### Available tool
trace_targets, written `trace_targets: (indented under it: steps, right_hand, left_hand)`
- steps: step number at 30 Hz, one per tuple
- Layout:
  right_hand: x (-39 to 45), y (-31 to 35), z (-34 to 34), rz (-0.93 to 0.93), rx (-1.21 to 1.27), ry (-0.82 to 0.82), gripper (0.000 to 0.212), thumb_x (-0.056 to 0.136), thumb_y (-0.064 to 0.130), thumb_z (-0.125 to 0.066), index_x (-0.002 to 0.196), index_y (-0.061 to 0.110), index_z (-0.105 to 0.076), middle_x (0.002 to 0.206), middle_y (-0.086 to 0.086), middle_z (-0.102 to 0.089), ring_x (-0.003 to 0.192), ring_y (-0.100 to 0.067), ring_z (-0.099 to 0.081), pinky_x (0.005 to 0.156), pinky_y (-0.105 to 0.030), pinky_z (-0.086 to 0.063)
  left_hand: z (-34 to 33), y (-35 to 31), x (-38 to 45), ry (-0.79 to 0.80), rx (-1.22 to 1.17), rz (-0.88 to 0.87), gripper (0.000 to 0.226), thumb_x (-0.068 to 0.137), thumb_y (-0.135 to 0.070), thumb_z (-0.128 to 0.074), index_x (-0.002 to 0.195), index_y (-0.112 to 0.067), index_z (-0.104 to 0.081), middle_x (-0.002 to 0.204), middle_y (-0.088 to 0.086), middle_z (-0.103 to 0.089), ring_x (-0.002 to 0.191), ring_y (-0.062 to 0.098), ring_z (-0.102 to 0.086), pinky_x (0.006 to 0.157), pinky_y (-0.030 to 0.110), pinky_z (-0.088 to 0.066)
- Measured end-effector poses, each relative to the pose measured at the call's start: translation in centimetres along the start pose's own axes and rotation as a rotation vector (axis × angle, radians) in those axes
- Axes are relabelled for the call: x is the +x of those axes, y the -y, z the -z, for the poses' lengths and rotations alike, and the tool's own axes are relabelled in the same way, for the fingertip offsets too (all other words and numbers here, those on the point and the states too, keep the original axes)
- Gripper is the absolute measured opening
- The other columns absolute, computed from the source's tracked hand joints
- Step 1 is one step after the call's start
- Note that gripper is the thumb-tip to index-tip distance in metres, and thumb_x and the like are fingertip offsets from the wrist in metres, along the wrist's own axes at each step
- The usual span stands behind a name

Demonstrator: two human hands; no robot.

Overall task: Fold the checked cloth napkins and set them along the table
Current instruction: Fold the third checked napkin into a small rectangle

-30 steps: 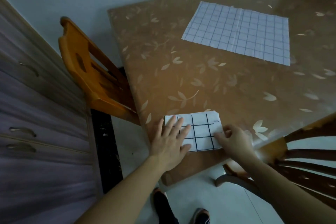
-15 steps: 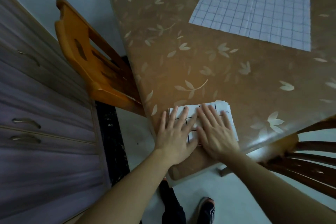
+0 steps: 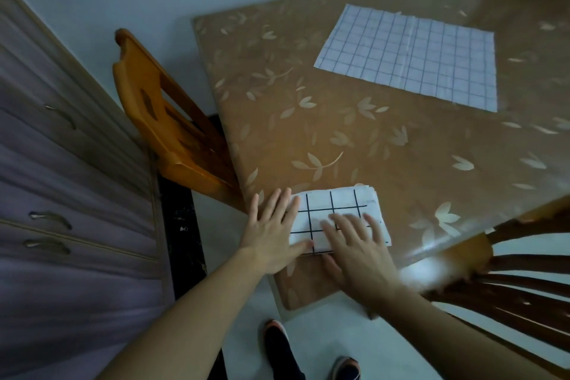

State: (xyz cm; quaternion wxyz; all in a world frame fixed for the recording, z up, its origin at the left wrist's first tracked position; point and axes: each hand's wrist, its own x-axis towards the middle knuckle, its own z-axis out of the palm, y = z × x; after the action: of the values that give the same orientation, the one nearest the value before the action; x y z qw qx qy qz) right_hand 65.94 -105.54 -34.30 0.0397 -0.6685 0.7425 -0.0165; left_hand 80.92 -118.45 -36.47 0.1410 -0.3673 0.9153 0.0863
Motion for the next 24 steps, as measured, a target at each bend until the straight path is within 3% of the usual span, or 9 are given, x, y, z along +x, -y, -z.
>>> trace_targets:
  steps: [3, 5, 6, 8, 10, 15, 18, 22, 24]
  right_hand:
    - [0.0, 2.3, -0.1, 0.153, 0.012, 0.067, 0.015, 0.074, 0.033, -0.065, 0.084, 0.022, -0.061, 0.08, 0.002, -0.061, 0.07, -0.021, -0.061, 0.068, -0.036, -0.044]
    - [1.3, 3.2, 0.5, 0.189, -0.055, 0.147, 0.021, 0.064, 0.026, -0.079, 0.071, 0.02, -0.06, 0.069, 0.001, -0.059, 0.058, -0.02, -0.059, 0.054, -0.032, -0.043]
    - [2.0, 3.8, 1.2, 0.195, -0.124, 0.173, 0.019, 0.065, 0.023, -0.08, 0.072, 0.018, -0.063, 0.069, 0.0, -0.061, 0.059, -0.021, -0.061, 0.053, -0.031, -0.042]
    - [3.0, 5.3, 2.8, 0.238, -0.212, 0.274, 0.008, 0.086, 0.011, -0.062, 0.094, 0.01, -0.064, 0.09, -0.008, -0.065, 0.079, -0.026, -0.066, 0.056, -0.03, -0.038]
    - [3.8, 6.2, 2.9, 0.276, -0.239, 0.315, 0.023, 0.095, -0.001, -0.041, 0.111, 0.003, -0.057, 0.108, -0.014, -0.062, 0.094, -0.031, -0.065, 0.053, -0.027, -0.031]
    - [4.2, 6.1, 2.7, 0.246, -0.178, 0.297, 0.026, 0.097, 0.003, -0.038, 0.117, 0.005, -0.054, 0.114, -0.012, -0.058, 0.097, -0.034, -0.065, 0.062, -0.034, -0.035]
    - [2.8, 4.4, 2.5, 0.227, -0.06, 0.205, 0.019, 0.095, 0.017, -0.044, 0.109, 0.013, -0.056, 0.105, -0.007, -0.058, 0.084, -0.034, -0.066, 0.055, -0.034, -0.036]
    - [-0.8, 1.0, 2.7, 0.315, 0.095, 0.051, 0.01, 0.082, 0.029, -0.049, 0.086, 0.022, -0.057, 0.086, 0.003, -0.062, 0.058, -0.022, -0.061, 0.041, -0.027, -0.032]
    - [-2.5, -0.6, 3.3, 0.281, 0.208, -0.023, 0.014, 0.081, 0.034, -0.043, 0.082, 0.025, -0.054, 0.085, 0.007, -0.064, 0.055, -0.017, -0.058, 0.038, -0.025, -0.035]
  left_hand:
    - [0.2, 0.0, -0.9, -0.157, -0.182, 0.073, 0.065, 0.099, -0.049, -0.024, 0.155, -0.022, -0.003, 0.163, 0.001, 0.002, 0.149, 0.016, 0.008, 0.119, 0.049, 0.006]
    - [-0.1, 0.1, -2.1, -0.265, -0.342, 0.177, 0.059, 0.1, -0.039, -0.033, 0.154, -0.023, -0.016, 0.163, -0.001, -0.01, 0.15, 0.016, -0.002, 0.12, 0.047, 0.0]
    - [-0.4, 0.1, -2.7, -0.305, -0.415, 0.215, 0.057, 0.099, -0.037, -0.036, 0.153, -0.023, -0.022, 0.162, -0.002, -0.015, 0.149, 0.016, -0.008, 0.12, 0.047, -0.005]
    - [-0.9, 0.3, -3.9, -0.378, -0.543, 0.277, 0.054, 0.096, -0.036, -0.039, 0.148, -0.023, -0.035, 0.158, -0.002, -0.027, 0.146, 0.018, -0.021, 0.117, 0.049, -0.017]
    - [-1.3, 0.6, -4.8, -0.439, -0.644, 0.338, 0.051, 0.094, -0.035, -0.043, 0.144, -0.023, -0.043, 0.152, 0.001, -0.038, 0.141, 0.022, -0.033, 0.112, 0.05, -0.027]
    - [-1.6, 0.6, -6.5, -0.482, -0.817, 0.265, 0.046, 0.093, -0.017, -0.057, 0.139, -0.02, -0.05, 0.143, 0.002, -0.049, 0.134, 0.02, -0.042, 0.109, 0.044, -0.038]
    - [-1.4, 0.8, -7.0, -0.479, -0.756, 0.184, 0.058, 0.084, -0.009, -0.063, 0.138, -0.024, -0.049, 0.143, -0.002, -0.048, 0.134, 0.019, -0.043, 0.107, 0.045, -0.04]
    - [-0.4, 0.0, -7.5, -0.353, -0.372, -0.01, 0.068, 0.079, -0.034, -0.067, 0.141, -0.035, -0.039, 0.154, -0.009, -0.03, 0.146, 0.016, -0.018, 0.113, 0.049, -0.023]
    - [-0.2, -0.8, -7.5, -0.397, -0.237, -0.069, 0.065, 0.073, -0.039, -0.073, 0.133, -0.035, -0.048, 0.154, -0.005, -0.031, 0.146, 0.02, -0.017, 0.113, 0.049, -0.019]
